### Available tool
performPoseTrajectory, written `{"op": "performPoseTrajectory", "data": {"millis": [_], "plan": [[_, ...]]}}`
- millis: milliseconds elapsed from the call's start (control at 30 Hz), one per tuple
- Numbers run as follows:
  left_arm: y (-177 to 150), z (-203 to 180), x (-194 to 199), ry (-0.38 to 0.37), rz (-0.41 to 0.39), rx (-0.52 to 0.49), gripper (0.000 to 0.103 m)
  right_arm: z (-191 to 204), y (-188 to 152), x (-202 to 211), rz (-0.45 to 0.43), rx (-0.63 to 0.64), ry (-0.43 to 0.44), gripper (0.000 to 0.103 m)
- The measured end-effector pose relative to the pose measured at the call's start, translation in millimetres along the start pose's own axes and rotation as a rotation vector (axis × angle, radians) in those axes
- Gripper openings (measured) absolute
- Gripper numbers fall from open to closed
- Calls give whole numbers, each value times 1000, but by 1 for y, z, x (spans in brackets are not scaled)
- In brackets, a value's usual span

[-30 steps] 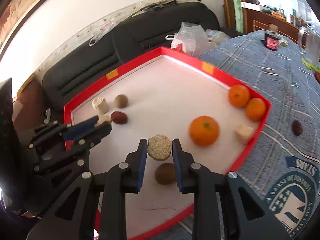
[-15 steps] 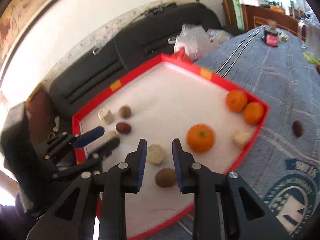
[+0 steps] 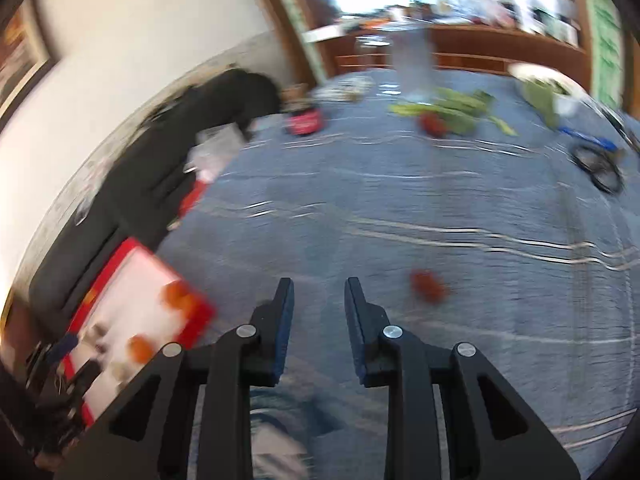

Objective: Organize fruits
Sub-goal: 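Grasp a red date with the right gripper while the left grasps another date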

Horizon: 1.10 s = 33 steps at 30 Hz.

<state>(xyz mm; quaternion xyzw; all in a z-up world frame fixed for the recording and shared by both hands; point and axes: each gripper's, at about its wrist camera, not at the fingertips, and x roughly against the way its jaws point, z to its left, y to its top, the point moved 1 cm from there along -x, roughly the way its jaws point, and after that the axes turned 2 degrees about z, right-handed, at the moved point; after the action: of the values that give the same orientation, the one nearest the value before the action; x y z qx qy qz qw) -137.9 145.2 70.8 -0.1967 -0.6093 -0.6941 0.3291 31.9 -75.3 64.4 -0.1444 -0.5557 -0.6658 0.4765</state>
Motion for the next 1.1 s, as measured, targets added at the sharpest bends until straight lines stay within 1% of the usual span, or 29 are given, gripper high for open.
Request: {"op": "performPoseTrajectory", "data": {"millis": [67, 133, 200, 433, 500, 533, 567, 600, 667, 733, 800, 933, 1100], "plan": [[9, -14, -4, -23, 2, -12, 61, -19, 5, -7, 1, -37, -35, 28], [17, -26, -10, -43, 4, -22, 61, -35, 5, -15, -3, -69, -45, 28], [22, -38, -18, -48, 20, -31, 61, -44, 4, -21, 0, -66, -63, 28], [32, -61, -44, -88, 87, -4, 61, -44, -1, -39, 32, 12, -87, 28], [35, -65, -49, -98, 101, 8, 61, -40, -2, -41, 18, 57, -144, 28], [36, -68, -50, -98, 105, 10, 61, -40, -3, -41, 15, 59, -161, 27], [38, -70, -53, -95, 108, 10, 61, -42, -4, -42, 25, 51, -168, 19], [41, -73, -55, -92, 110, 10, 61, -44, -5, -44, 42, 48, -180, 16], [44, -78, -59, -91, 117, 9, 61, -45, -5, -46, 40, 64, -182, 16], [47, -83, -62, -97, 122, 8, 61, -48, -5, -42, 41, 48, -206, 16], [51, -91, -66, -101, 128, 2, 60, -54, -3, -35, 29, 10, -186, 16], [57, -108, -79, -107, 148, -11, 60, -68, 2, -14, -25, -56, -145, 16], [63, -118, -96, -112, 163, 14, 60, -72, 4, -5, -51, -93, -115, 16]]}}
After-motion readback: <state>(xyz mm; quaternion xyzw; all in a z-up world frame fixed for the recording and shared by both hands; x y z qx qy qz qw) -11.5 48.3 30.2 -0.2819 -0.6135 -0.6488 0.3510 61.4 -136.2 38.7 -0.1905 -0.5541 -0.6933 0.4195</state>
